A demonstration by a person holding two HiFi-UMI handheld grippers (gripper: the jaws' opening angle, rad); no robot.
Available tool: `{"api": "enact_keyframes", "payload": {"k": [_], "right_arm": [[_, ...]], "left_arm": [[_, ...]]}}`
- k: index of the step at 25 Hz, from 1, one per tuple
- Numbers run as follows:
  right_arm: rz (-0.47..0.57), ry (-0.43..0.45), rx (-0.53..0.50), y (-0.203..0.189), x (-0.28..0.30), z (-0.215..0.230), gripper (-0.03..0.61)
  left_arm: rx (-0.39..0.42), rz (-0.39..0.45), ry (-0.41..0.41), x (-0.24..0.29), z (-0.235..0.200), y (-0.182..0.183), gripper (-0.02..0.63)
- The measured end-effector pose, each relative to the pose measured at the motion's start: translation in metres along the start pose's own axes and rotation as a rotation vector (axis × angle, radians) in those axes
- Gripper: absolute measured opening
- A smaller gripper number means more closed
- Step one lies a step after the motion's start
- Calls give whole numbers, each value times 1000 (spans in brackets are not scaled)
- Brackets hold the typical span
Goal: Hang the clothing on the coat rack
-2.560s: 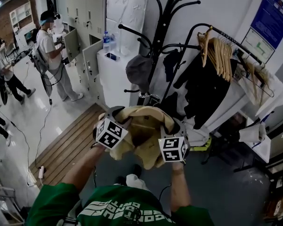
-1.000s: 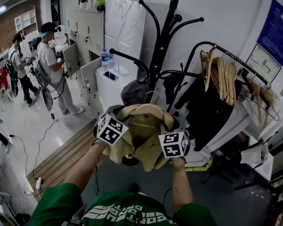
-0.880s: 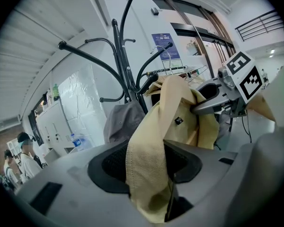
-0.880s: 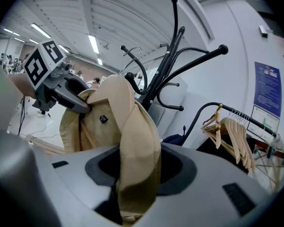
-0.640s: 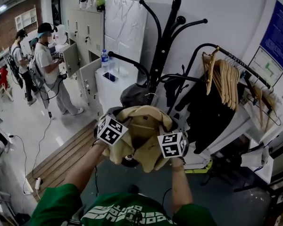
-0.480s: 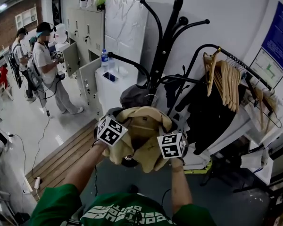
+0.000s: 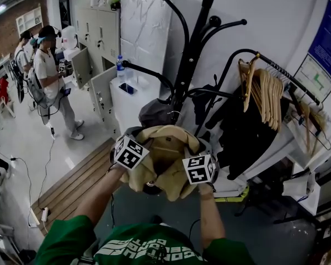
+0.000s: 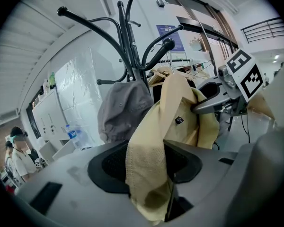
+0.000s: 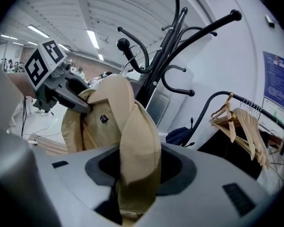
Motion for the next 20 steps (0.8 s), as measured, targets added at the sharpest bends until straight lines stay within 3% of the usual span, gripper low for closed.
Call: {"api": "enact_keyframes", "payload": {"k": [20], "right_arm": [[-13, 15, 25, -10, 26, -6, 178]], "left_arm": [[-2, -27, 15, 16, -9, -17, 199]]}}
Point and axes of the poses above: the fingertips, and each gripper's own axes: x forward along the fingers, z to its right, y out of its top, the point moved 2 cm from there along -x, backward along the fingers, and after that the axes turned 5 degrees about x, right-handed, at the moved point
